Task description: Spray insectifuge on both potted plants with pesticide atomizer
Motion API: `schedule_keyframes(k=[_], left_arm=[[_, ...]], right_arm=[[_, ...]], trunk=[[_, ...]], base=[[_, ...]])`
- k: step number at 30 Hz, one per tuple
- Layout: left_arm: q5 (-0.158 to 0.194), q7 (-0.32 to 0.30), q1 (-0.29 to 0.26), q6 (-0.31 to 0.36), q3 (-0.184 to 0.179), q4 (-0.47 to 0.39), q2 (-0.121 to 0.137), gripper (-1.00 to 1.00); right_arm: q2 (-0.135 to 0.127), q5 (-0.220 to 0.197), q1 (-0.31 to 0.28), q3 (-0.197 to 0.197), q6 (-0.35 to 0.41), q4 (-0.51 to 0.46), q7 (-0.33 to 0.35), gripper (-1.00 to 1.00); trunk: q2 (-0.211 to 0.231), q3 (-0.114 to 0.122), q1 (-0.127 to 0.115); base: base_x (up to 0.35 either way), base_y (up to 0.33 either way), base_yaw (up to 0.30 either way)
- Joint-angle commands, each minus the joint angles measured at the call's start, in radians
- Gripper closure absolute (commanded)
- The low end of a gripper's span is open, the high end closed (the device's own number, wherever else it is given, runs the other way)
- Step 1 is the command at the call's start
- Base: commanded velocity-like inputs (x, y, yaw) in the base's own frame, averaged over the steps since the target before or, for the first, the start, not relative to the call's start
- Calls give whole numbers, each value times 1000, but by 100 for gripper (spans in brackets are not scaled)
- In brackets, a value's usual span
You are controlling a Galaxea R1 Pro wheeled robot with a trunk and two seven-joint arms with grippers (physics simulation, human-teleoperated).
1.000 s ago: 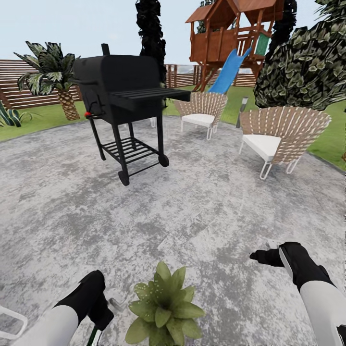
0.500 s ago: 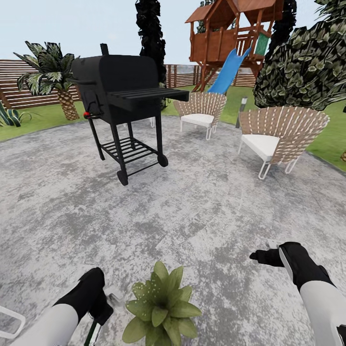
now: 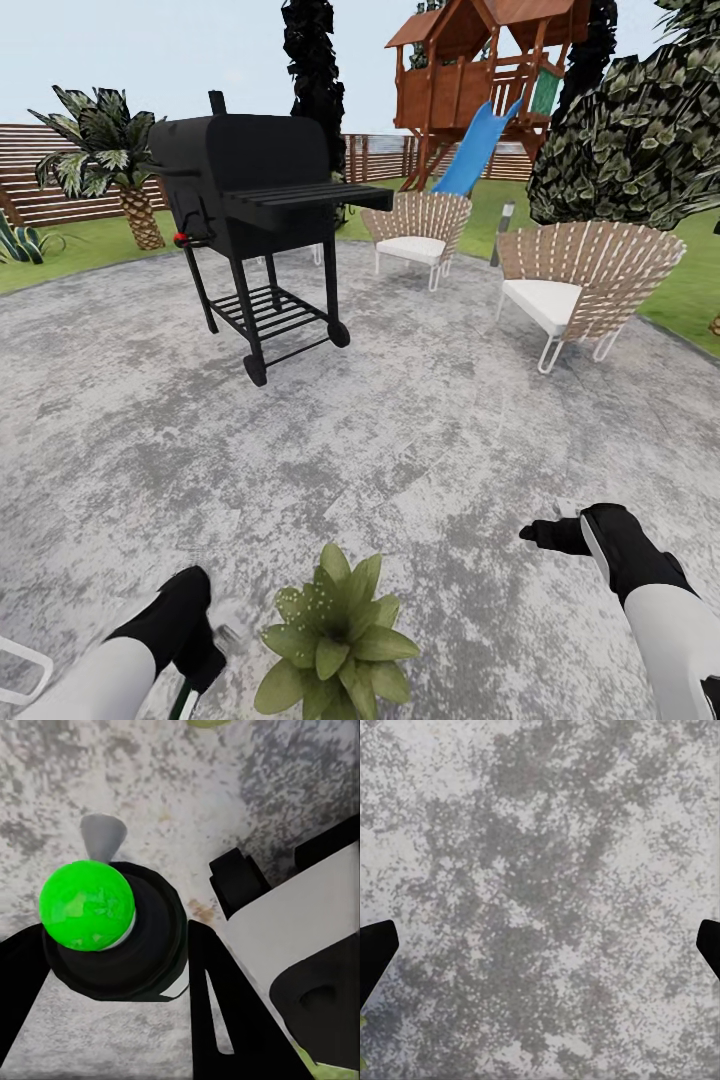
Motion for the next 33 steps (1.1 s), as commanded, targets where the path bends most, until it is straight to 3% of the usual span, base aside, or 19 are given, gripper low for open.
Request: schedule_keyframes(k=[1, 8, 24, 27, 31, 33], left_arm=[[-7, -8, 0, 4, 5, 9, 0, 100], [-6, -7, 0, 3, 4, 27, 1, 100], [12, -16, -1, 3, 14, 10, -2, 100], [45, -20, -1, 3, 19, 10, -3, 100], [124, -21, -2, 3, 21, 9, -4, 100], [137, -21, -2, 3, 21, 9, -4, 100]], right_arm=[[1, 11, -1, -4, 3, -1, 9, -100], [0, 9, -1, -4, 4, -1, 9, -100], [0, 12, -1, -4, 3, -1, 8, -100], [1, 12, -1, -4, 4, -1, 8, -100], [1, 12, -1, -4, 4, -1, 8, -100], [1, 12, -1, -4, 3, -1, 8, -100]], trunk=[[0, -1, 0], [0, -2, 0], [0, -18, 0], [0, -21, 0], [0, -25, 0], [0, -27, 0]], base=[[0, 0, 0], [0, 0, 21], [0, 0, 180], [0, 0, 186], [0, 0, 186], [0, 0, 186]])
